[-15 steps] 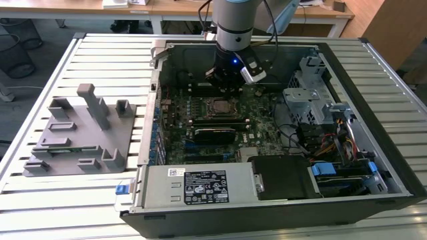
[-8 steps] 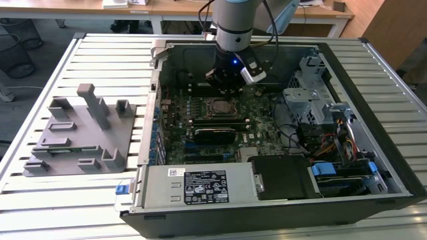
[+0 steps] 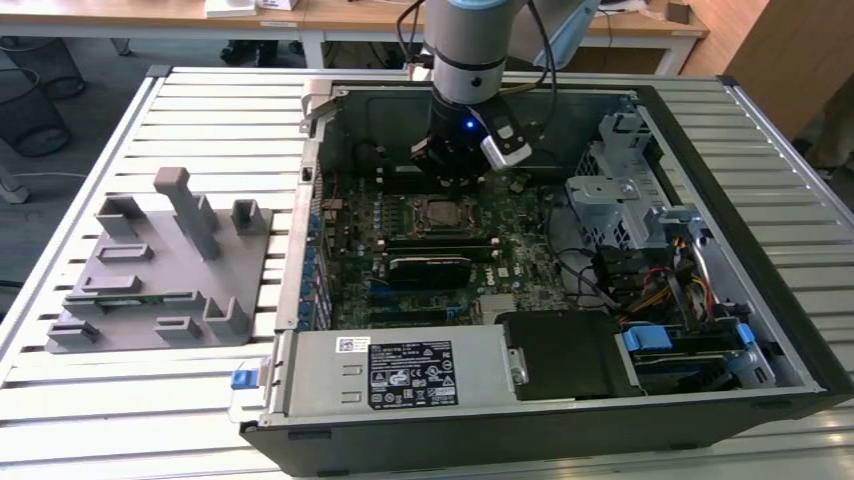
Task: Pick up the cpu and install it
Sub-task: 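Install the first cpu locking lever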
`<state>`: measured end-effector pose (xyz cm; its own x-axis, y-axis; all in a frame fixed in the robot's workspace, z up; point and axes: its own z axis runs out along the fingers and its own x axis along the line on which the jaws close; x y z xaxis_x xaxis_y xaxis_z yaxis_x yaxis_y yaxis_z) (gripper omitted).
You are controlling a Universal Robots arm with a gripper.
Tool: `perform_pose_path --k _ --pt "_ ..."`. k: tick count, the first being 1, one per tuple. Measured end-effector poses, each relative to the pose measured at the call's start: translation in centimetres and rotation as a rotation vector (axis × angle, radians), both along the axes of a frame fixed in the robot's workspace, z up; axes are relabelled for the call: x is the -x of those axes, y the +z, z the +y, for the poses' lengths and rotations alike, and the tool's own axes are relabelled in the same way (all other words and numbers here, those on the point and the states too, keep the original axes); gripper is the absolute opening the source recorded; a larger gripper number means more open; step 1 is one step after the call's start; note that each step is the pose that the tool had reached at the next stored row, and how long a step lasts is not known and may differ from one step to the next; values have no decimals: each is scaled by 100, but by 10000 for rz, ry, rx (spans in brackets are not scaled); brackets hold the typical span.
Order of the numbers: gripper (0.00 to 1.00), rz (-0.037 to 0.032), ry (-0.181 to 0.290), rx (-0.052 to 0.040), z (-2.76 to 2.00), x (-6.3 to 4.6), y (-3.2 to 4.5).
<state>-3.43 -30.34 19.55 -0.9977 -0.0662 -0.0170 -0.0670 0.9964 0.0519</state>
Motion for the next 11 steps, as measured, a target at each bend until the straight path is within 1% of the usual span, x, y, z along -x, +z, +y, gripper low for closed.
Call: perform_pose_path --k 2,3,5,6,7,8,11 --pt "11 4 0 -83 -1 1 1" --pt "11 -2 0 -169 4 -1 -5" --pt "11 2 -1 -294 2 -1 -3" --pt "11 2 -1 -340 3 -1 -1" --pt "11 -4 -1 -365 5 -2 5" --pt "11 -5 -2 -367 6 -2 19" --pt "11 6 0 -351 2 -1 81"
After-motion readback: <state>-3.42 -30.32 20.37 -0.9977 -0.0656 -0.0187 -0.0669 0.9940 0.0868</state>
